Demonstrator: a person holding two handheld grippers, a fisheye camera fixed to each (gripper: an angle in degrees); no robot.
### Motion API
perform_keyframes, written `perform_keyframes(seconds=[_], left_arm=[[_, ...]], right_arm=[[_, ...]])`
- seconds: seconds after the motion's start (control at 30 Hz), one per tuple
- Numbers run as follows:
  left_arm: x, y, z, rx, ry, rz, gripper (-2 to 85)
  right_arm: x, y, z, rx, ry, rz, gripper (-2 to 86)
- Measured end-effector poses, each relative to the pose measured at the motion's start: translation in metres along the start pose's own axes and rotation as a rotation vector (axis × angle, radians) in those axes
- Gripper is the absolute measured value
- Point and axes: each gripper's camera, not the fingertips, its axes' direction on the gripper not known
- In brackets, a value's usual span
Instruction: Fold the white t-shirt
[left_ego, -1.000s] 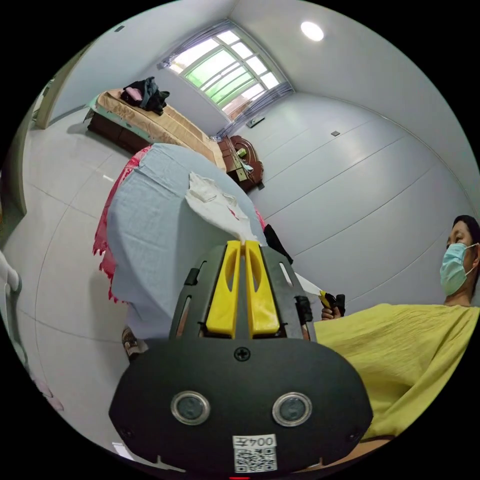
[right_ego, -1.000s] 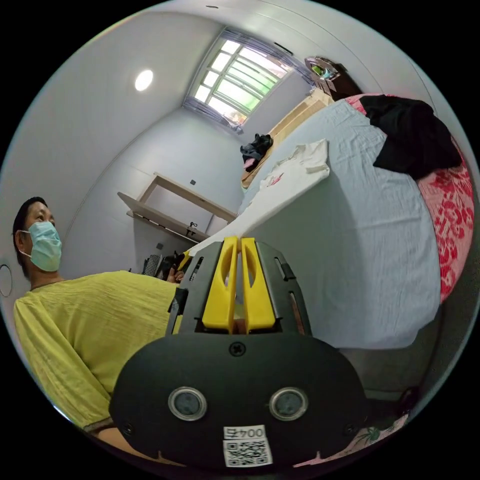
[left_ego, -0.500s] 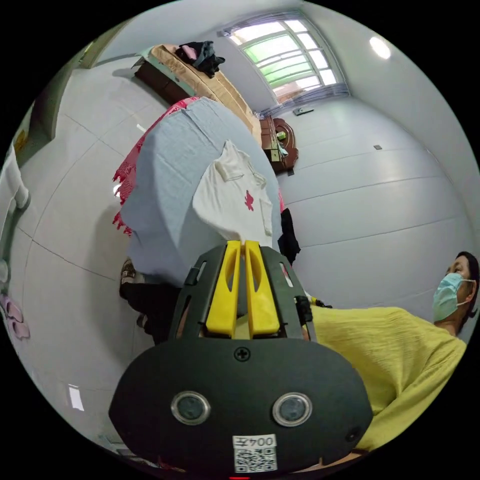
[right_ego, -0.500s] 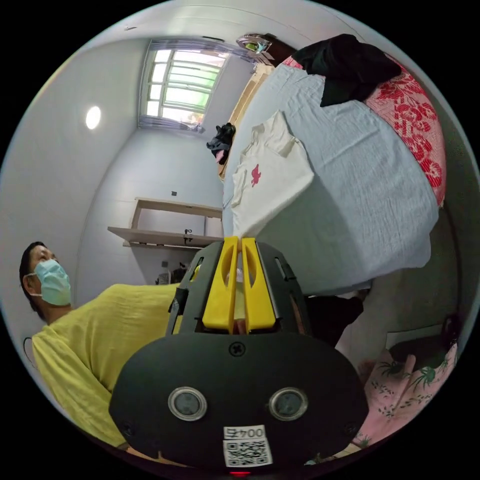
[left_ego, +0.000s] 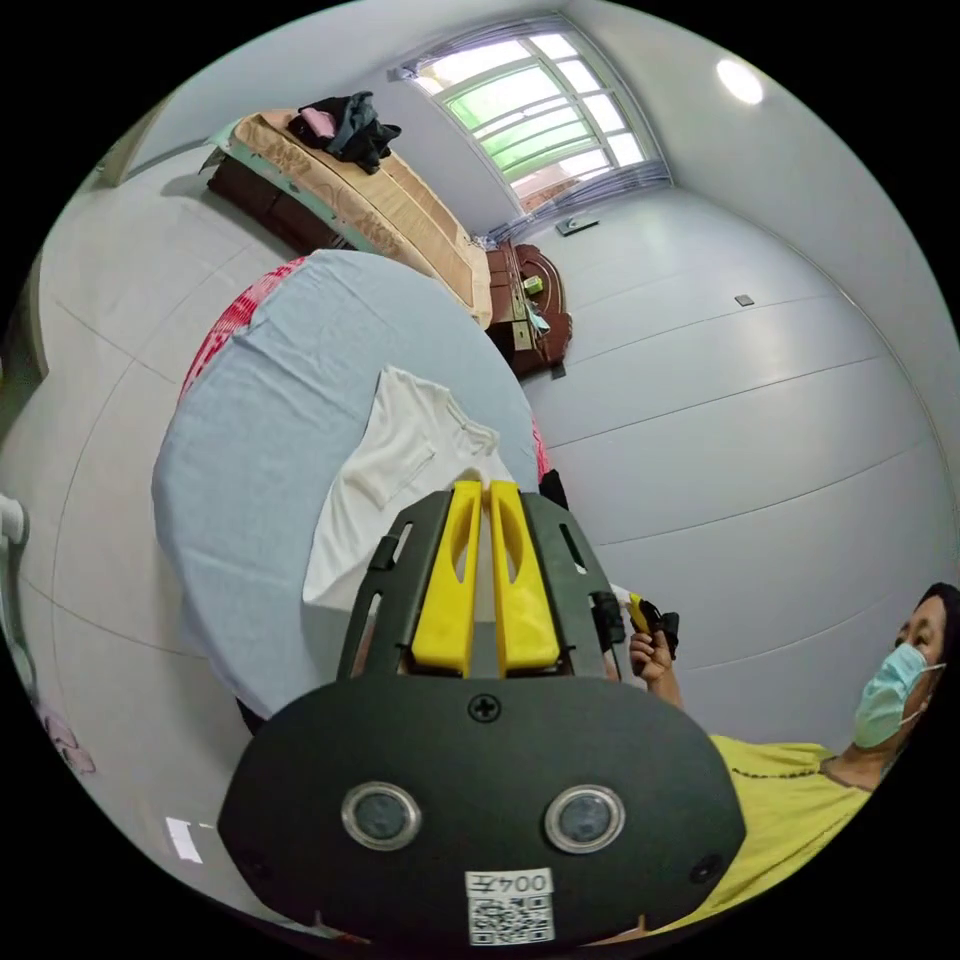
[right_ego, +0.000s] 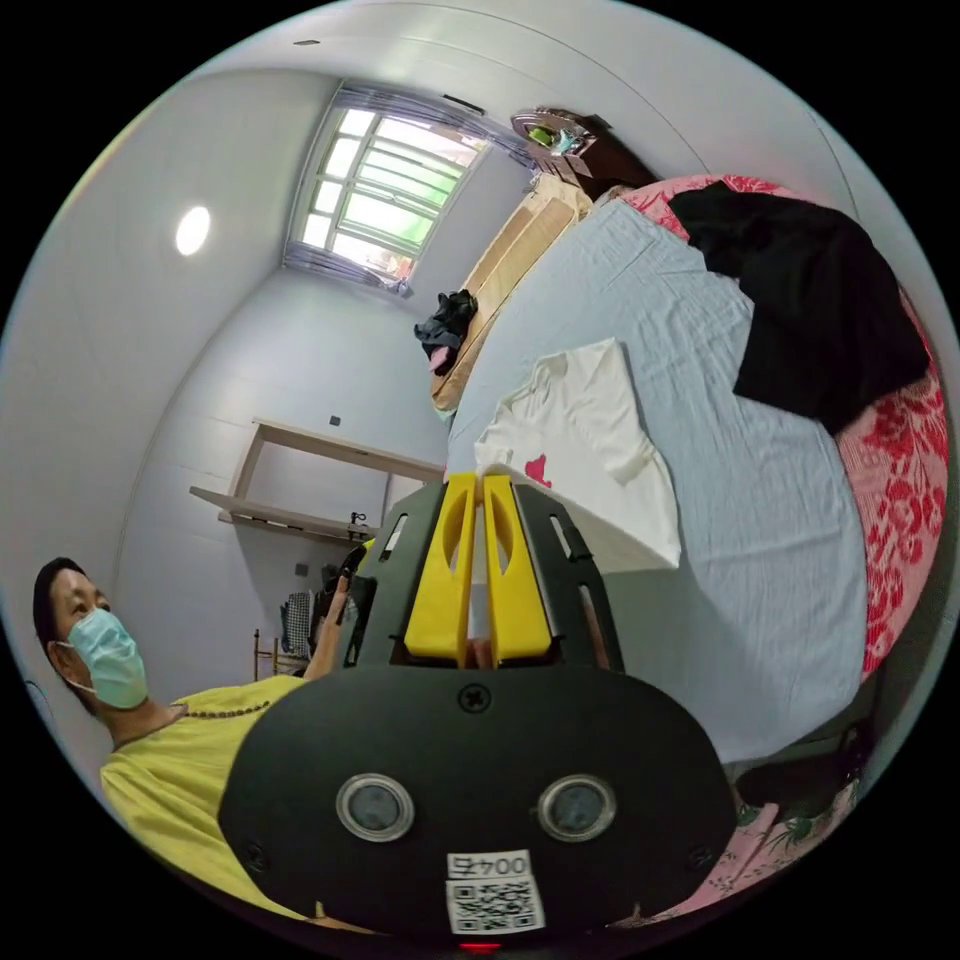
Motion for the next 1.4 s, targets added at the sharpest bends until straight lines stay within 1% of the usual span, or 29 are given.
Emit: perform_keyframes(seconds=[0.17, 0.3, 0.57, 0.8, 1.03, 1.17, 1.33, 1.4], left_arm=[[0.013, -0.080, 0.037, -0.029, -0.020, 0.000, 1.7], [0.016, -0.147, 0.074, -0.065, -0.047, -0.005, 1.6], [-0.008, -0.266, 0.160, -0.142, -0.062, -0.064, 1.5], [-0.039, -0.352, 0.238, -0.207, -0.106, -0.090, 1.5], [-0.062, -0.404, 0.285, -0.242, -0.099, -0.117, 1.8], [-0.076, -0.425, 0.297, -0.231, -0.024, -0.154, 2.2], [-0.099, -0.440, 0.301, -0.194, 0.140, -0.241, 2.1], [-0.111, -0.445, 0.295, -0.109, 0.215, -0.302, 1.9]], right_arm=[[0.011, -0.112, 0.055, -0.028, 0.056, 0.027, -0.4], [0.032, -0.184, 0.098, -0.048, 0.075, 0.072, -0.4], [0.110, -0.328, 0.203, -0.037, 0.123, 0.213, -0.3], [0.173, -0.411, 0.282, -0.043, 0.171, 0.282, -0.2], [0.240, -0.468, 0.343, -0.005, 0.161, 0.404, 0.6], [0.269, -0.483, 0.368, 0.054, 0.141, 0.509, 3.2], [0.275, -0.498, 0.378, 0.172, 0.132, 0.457, 9.2], [0.275, -0.505, 0.378, 0.203, 0.141, 0.442, 9.8]])
